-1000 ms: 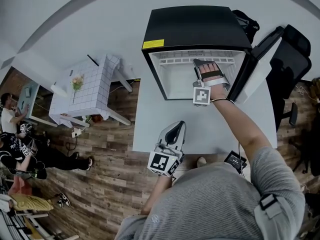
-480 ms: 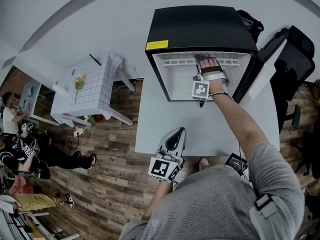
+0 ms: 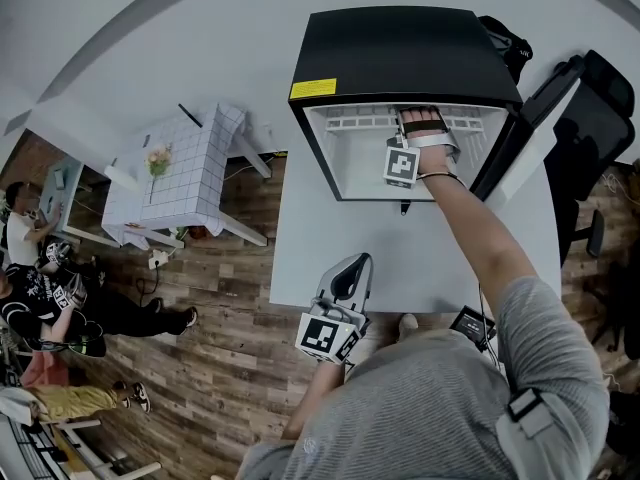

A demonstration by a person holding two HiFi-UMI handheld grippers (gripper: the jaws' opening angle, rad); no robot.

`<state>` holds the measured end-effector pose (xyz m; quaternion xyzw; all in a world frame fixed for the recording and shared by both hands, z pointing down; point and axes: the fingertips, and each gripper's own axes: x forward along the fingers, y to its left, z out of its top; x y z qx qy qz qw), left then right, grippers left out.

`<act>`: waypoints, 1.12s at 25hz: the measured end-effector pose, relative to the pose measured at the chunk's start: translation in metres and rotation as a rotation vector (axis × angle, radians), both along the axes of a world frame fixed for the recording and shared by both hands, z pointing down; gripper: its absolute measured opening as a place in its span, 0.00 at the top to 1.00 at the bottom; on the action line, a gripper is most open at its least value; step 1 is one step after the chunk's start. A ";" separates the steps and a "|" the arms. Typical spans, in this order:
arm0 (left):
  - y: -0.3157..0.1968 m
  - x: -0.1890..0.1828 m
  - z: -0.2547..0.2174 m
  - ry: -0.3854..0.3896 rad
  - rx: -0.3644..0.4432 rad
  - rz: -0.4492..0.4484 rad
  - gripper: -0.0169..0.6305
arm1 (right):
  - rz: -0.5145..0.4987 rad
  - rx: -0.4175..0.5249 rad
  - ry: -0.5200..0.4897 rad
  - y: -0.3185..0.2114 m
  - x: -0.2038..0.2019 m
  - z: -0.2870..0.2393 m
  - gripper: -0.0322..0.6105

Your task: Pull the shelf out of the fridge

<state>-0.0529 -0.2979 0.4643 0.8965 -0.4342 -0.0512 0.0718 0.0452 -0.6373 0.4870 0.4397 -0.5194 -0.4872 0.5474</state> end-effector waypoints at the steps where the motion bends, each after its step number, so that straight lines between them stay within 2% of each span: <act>1: -0.003 -0.001 0.000 -0.001 0.002 -0.001 0.95 | 0.002 -0.006 0.014 -0.002 0.001 0.002 0.65; 4: -0.013 -0.001 0.001 -0.009 0.004 0.000 0.95 | -0.013 0.013 0.001 -0.006 -0.003 0.000 0.65; 7: -0.024 0.002 -0.002 -0.017 0.005 0.008 0.95 | -0.083 0.059 -0.155 -0.001 -0.021 -0.017 0.65; 9: -0.030 0.007 -0.005 -0.018 0.013 0.020 0.95 | -0.095 0.062 -0.189 0.000 -0.025 -0.019 0.69; 13: -0.033 0.015 -0.007 -0.023 0.011 0.041 0.95 | -0.086 0.065 -0.193 0.000 -0.023 -0.018 0.86; 15: -0.031 0.018 -0.005 -0.021 0.006 0.048 0.95 | -0.084 0.071 -0.186 0.000 -0.022 -0.017 0.89; 28: -0.026 0.015 -0.012 -0.008 0.010 0.043 0.95 | -0.058 0.077 -0.203 0.002 -0.019 -0.021 0.90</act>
